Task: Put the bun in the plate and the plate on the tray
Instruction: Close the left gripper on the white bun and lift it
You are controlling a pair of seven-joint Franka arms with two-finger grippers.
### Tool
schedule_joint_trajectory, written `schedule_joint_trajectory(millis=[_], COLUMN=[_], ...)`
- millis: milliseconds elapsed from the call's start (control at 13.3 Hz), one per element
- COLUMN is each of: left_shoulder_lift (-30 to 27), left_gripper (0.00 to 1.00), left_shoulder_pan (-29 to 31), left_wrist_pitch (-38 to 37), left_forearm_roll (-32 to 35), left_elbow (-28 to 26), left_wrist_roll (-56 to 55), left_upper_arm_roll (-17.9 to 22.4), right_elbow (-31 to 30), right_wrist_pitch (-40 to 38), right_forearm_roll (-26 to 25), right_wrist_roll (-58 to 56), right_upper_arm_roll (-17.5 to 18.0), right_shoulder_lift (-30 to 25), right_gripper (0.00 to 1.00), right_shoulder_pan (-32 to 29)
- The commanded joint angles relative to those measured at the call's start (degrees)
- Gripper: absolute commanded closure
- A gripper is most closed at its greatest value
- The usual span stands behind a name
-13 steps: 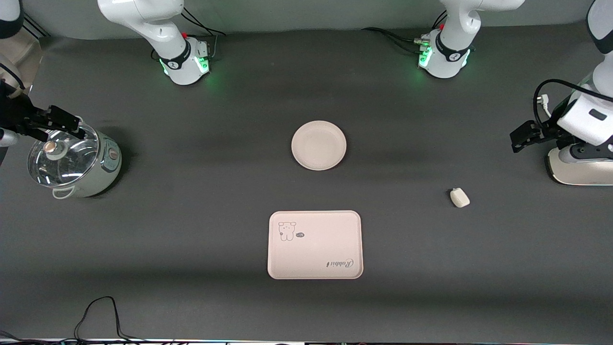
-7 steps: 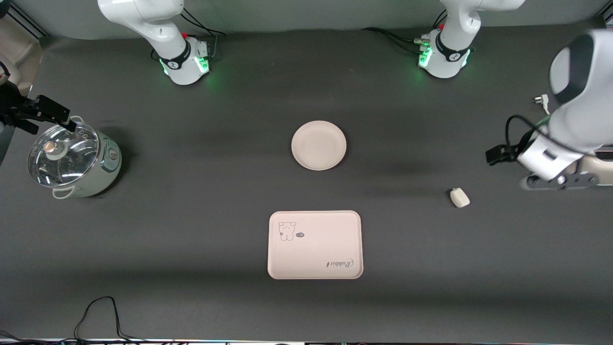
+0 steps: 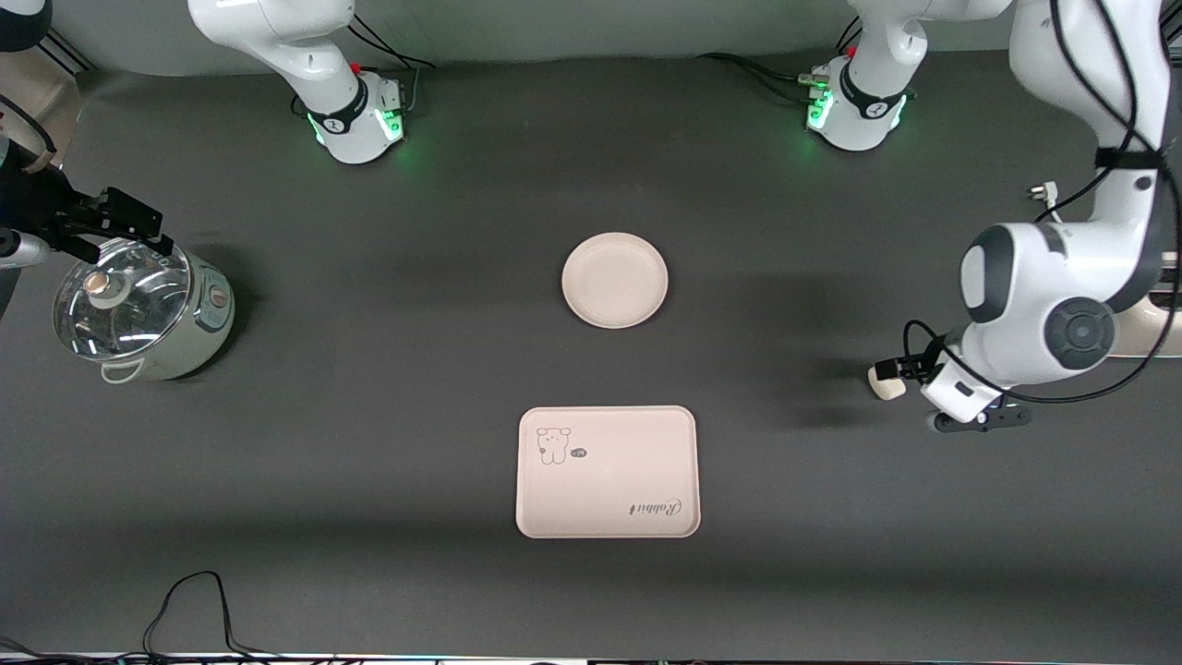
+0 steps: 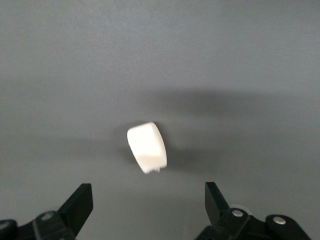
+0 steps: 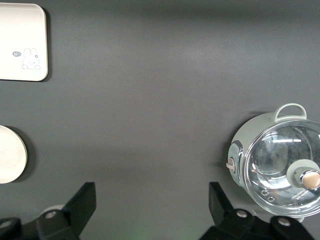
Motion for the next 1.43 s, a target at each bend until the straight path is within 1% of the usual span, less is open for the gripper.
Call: schedule_joint_trajectory(millis=[0,225,450,525,600,675,750,825,900,975,1050,1200,1275,1350], left_shoulder_lift=[2.0,5.2,7.2,7.2,7.3,7.4,7.6,7.7,7.7,7.7,7.7,6.8,5.1,2.5], left_gripper=[0.0,0.0,0.03,0.06,0.07,0.11,0.21,0.42,0.6,0.72,0.75,0.75,0.73,0.73], left_shoulder_pan=[0.6,1.1,1.1,1.1,1.1,1.1,1.1,1.1,1.0,1.0,0.9,1.1,1.2,1.3], left_wrist_pitch=[4.5,6.4,6.9,7.2,7.3,7.3,7.3,7.3,7.3,7.3,7.2,6.0,4.4,-0.3], left_forearm_roll=[-1.1,-5.5,-5.8,-5.8,-5.8,-5.8,-5.8,-6.3,-7.6,-7.8,-7.8,-7.9,-7.8,-7.6], left_elbow=[-2.6,-2.6,-2.6,-2.6,-2.5,-2.4,-2.4,-2.1,-2.0,-1.9,-1.8,-1.3,-1.1,-0.2], left_wrist_roll=[-0.2,0.0,0.0,0.0,0.0,0.0,0.0,-0.1,0.0,0.0,0.0,0.1,0.7,0.8], left_upper_arm_roll=[0.2,0.1,0.1,0.1,0.1,0.1,0.1,0.1,0.1,0.1,0.1,0.1,0.2,0.4], right_elbow=[0.3,0.3,0.4,0.5,0.5,0.6,0.9,1.0,1.0,1.0,1.0,1.0,0.9,0.8], right_wrist_pitch=[-0.8,-1.7,-1.6,-1.6,-1.4,-1.1,-1.0,-0.9,-0.7,-0.5,-0.5,-0.4,-0.4,-0.5], right_forearm_roll=[-0.2,-0.2,-0.1,1.1,3.3,5.7,9.8,11.6,12.3,12.4,12.4,12.3,11.4,10.1], right_wrist_roll=[0.1,0.1,0.1,0.1,0.1,0.1,0.2,0.2,0.2,0.2,0.3,0.2,0.2,0.1], right_upper_arm_roll=[-0.2,-0.1,-0.1,-0.1,-0.1,-0.2,-0.5,-0.7,-0.6,-0.3,-0.1,0.0,-0.1,-0.1], right_shoulder_lift=[0.0,0.6,1.5,2.1,2.3,2.4,2.7,2.7,3.1,3.5,3.8,4.2,4.4,4.4], right_gripper=[0.0,0.0,0.0,0.0,0.0,0.0,0.0,0.0,0.0,0.0,0.0,0.0,0.0,0.0], right_shoulder_pan=[0.5,1.4,1.6,1.7,1.6,1.5,1.4,1.3,1.4,1.5,1.6,2.4,3.3,3.7])
